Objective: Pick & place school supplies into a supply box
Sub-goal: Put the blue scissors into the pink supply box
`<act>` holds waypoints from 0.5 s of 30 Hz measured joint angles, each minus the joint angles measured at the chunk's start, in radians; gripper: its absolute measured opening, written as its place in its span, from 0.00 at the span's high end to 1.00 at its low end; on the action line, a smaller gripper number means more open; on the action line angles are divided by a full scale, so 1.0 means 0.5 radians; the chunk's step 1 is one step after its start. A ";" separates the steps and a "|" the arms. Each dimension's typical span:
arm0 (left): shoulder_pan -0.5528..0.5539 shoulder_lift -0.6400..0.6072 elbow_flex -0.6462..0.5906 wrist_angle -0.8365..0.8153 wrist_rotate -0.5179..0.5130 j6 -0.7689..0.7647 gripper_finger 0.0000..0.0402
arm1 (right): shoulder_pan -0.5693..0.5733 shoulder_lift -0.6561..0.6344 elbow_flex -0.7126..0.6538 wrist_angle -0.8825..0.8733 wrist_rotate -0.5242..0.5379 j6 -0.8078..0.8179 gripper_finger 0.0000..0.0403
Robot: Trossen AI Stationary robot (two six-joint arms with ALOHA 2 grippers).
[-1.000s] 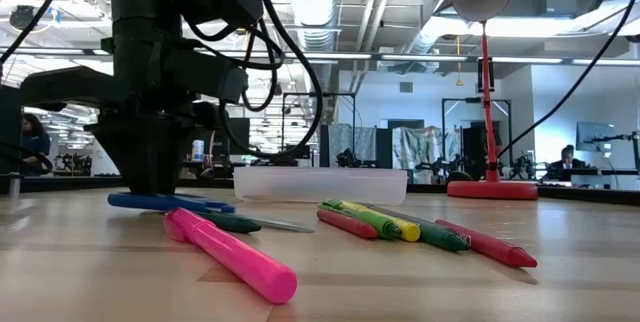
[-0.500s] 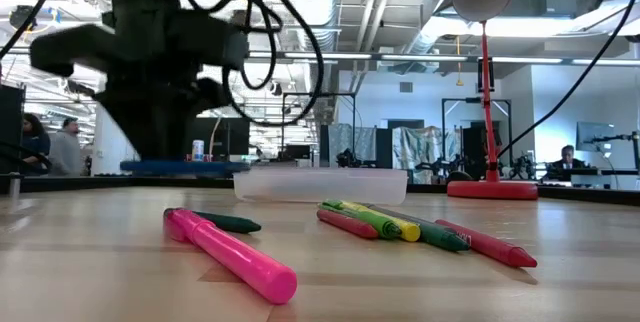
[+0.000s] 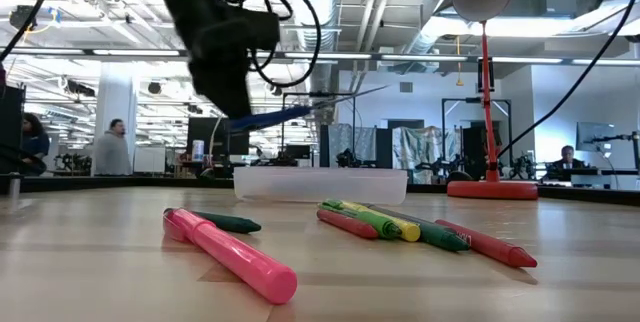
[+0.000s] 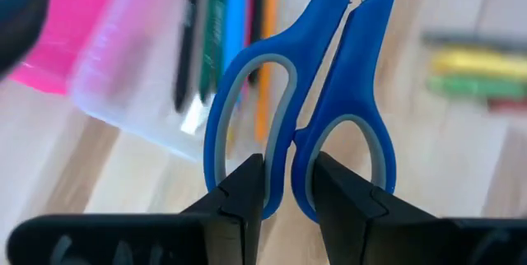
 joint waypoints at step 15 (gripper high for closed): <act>0.289 0.096 0.001 0.386 -0.002 0.009 0.78 | -0.114 0.007 0.000 -0.039 -0.007 -0.002 0.70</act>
